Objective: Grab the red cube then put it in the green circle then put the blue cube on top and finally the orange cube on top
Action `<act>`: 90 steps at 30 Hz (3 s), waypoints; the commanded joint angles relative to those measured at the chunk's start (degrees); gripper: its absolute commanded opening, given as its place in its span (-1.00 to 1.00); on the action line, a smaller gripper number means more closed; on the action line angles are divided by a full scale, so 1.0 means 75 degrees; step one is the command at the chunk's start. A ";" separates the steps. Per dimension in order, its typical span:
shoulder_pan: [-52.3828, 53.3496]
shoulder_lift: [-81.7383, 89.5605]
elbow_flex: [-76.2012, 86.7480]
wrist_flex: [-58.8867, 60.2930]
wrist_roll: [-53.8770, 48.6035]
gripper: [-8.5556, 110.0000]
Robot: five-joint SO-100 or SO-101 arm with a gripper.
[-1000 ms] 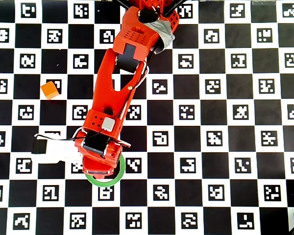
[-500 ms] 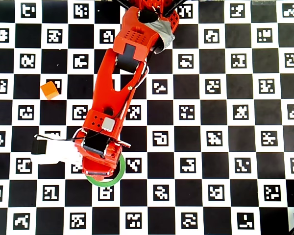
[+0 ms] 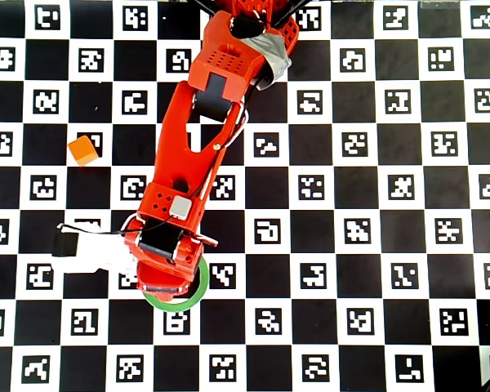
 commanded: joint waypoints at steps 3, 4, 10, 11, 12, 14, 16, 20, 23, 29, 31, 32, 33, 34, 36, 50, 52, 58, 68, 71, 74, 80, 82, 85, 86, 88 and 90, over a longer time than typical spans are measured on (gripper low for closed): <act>-0.0047 0.0363 -0.0035 -0.0094 0.0000 -0.82; -0.0047 0.0363 -0.0035 -0.0082 0.0000 -0.82; -0.0082 0.0398 0.0023 0.0059 -0.0035 -0.82; -0.0094 0.0410 0.0035 0.0094 -0.0047 -0.82; -0.0094 0.0422 0.0047 0.0117 -0.0047 -0.82; -0.0117 0.0422 0.0047 0.0129 -0.0047 -0.83; -0.0129 0.0445 0.0047 0.0129 -0.0023 -0.83; -0.0152 0.0492 0.0117 0.0117 0.0035 -0.82; -0.0152 0.0516 0.0141 0.0117 0.0035 -0.68; -0.0152 0.0563 0.0176 0.0117 0.0129 -0.41; -0.0141 0.0598 0.0176 0.0105 0.0246 -0.36; -0.0141 0.0621 0.0176 0.0105 0.0270 -0.32; -0.0129 0.0668 0.0176 0.0117 0.0293 -0.28; -0.0117 0.0715 0.0176 0.0129 0.0340 -0.24; -0.0070 0.0832 0.0176 0.0129 0.0434 -0.17; 0.0012 0.2918 0.1031 0.0691 0.0574 -0.07; -0.0035 0.3246 0.1207 0.0809 0.0598 -0.07; -0.0035 0.4336 0.1945 0.1184 0.0574 -0.07; 0.1078 0.5684 0.3457 0.0996 0.1125 -0.09; 0.1547 0.5883 0.3891 0.0773 0.1336 -0.09; 0.2016 0.6000 0.4254 0.0574 0.1547 -0.09; 0.2965 0.5930 0.4371 0.0398 0.1805 -0.09; 0.3234 0.5906 0.4477 0.0328 0.1793 -0.09; 0.3598 0.5906 0.4746 0.0129 0.1664 -0.09; 0.3738 0.5906 0.4840 0.0059 0.1617 -0.09; 0.3949 0.5906 0.4945 -0.0059 0.1535 -0.09; 0.4160 0.5906 0.5016 -0.0199 0.1441 -0.09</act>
